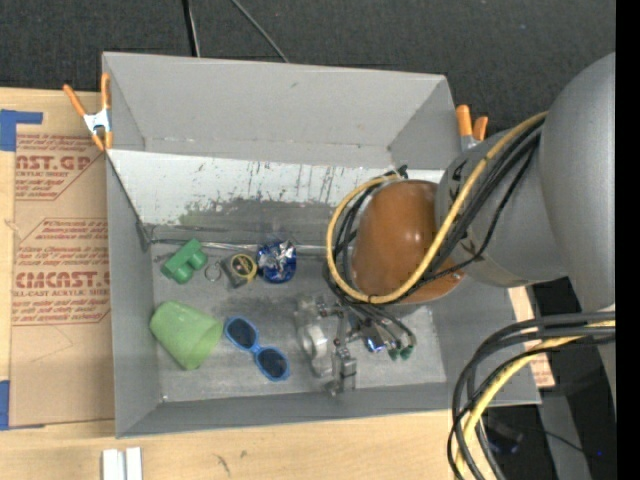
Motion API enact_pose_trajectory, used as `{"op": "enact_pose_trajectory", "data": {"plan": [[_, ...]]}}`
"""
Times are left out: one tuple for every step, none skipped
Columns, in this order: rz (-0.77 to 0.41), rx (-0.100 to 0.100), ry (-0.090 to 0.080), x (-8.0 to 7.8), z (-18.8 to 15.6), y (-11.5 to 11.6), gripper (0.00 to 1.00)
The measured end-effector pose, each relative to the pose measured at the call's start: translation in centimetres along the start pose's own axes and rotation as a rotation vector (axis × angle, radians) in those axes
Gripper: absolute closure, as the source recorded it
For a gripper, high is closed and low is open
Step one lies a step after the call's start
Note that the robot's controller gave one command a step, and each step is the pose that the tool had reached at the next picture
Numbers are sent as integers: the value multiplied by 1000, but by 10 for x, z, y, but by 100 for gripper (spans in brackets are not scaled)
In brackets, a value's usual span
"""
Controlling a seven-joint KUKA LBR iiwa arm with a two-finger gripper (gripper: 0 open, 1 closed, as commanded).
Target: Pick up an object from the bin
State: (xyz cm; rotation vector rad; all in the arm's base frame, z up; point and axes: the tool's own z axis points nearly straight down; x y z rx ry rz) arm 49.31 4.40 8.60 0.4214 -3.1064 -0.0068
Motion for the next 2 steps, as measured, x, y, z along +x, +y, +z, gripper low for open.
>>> {"op": "enact_pose_trajectory", "data": {"plan": [[5, 4, -5, -1, -4, -4, 100], [-10, 7, -15, -1, -127, -2, 100]]}}
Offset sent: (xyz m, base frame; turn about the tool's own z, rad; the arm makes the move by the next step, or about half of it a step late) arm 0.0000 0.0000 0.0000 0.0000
